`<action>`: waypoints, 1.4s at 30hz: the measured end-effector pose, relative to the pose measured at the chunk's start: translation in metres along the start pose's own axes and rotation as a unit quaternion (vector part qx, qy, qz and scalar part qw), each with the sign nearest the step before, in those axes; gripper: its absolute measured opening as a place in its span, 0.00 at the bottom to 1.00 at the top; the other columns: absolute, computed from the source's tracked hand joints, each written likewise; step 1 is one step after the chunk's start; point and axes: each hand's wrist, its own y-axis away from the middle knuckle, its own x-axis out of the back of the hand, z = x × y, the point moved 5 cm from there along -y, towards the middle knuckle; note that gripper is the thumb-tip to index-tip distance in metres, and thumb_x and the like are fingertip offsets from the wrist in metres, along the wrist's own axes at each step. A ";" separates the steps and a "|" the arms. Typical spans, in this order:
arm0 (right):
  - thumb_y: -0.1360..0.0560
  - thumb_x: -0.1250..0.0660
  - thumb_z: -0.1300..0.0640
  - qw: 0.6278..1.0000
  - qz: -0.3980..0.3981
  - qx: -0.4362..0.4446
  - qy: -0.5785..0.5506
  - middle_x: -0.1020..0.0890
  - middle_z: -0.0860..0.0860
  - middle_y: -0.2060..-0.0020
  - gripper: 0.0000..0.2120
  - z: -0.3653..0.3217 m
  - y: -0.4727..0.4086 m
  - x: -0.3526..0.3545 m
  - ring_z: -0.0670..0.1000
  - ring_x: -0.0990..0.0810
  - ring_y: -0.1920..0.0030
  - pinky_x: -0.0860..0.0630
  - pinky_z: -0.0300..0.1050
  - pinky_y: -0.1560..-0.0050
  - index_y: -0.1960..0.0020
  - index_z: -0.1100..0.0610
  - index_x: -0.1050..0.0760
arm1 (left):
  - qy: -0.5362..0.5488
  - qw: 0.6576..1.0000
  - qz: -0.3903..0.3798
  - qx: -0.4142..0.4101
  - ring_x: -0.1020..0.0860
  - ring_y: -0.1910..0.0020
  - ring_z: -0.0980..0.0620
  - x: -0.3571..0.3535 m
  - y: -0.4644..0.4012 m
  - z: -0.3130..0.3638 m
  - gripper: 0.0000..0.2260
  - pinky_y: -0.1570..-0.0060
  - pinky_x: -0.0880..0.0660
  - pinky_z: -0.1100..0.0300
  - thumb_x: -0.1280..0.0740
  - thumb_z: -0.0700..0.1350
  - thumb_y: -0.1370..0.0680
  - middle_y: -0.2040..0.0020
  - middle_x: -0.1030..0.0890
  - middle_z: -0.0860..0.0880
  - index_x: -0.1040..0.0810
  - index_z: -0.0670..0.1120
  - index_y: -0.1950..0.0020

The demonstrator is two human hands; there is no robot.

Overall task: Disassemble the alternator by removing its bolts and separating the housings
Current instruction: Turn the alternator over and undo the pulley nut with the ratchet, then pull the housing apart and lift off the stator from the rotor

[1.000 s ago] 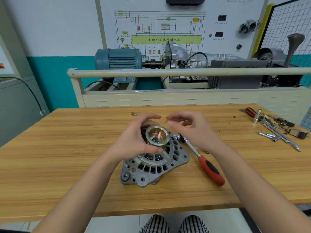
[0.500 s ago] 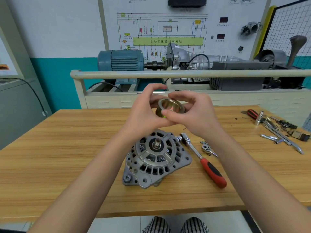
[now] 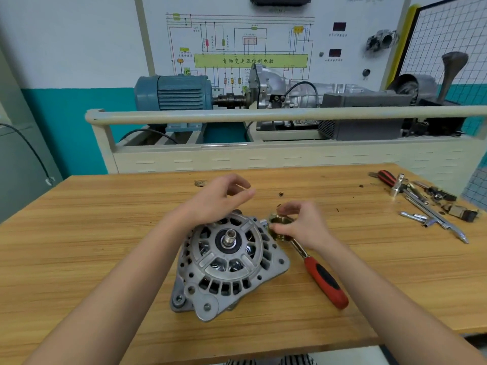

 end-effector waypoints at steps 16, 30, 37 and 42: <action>0.28 0.27 0.52 0.980 -0.009 0.033 0.197 0.18 0.51 0.44 0.21 0.006 -0.013 -0.042 0.51 0.20 0.45 0.21 0.51 0.44 0.37 0.54 0.24 | 0.008 0.998 0.022 0.058 0.22 0.52 0.61 0.023 0.049 -0.036 0.13 0.57 0.26 0.73 0.40 0.48 0.18 0.50 0.19 0.53 0.23 0.42 0.40; 0.25 0.30 0.54 0.940 0.022 -0.063 -0.335 0.16 0.42 0.56 0.06 -0.018 0.056 -0.048 0.42 0.17 0.54 0.21 0.41 0.52 0.49 0.47 0.22 | 0.284 0.923 0.206 0.161 0.24 0.44 0.59 -0.031 0.102 -0.063 0.21 0.47 0.26 0.60 0.39 0.55 0.20 0.41 0.26 0.58 0.36 0.56 0.27; 0.28 0.28 0.61 0.917 0.044 -0.088 -0.386 0.14 0.52 0.54 0.11 -0.026 0.058 -0.039 0.51 0.15 0.52 0.19 0.51 0.49 0.45 0.57 0.20 | 0.332 0.900 0.244 0.143 0.25 0.37 0.50 -0.028 0.099 -0.054 0.21 0.34 0.29 0.47 0.38 0.48 0.20 0.34 0.25 0.49 0.33 0.49 0.27; 0.28 0.30 0.60 0.919 0.084 0.023 -0.384 0.14 0.48 0.58 0.07 -0.087 0.044 0.028 0.48 0.15 0.57 0.18 0.41 0.59 0.50 0.54 0.19 | 0.321 0.903 0.285 0.013 0.21 0.48 0.63 0.033 0.072 0.010 0.21 0.51 0.24 0.67 0.36 0.51 0.23 0.42 0.21 0.54 0.30 0.47 0.31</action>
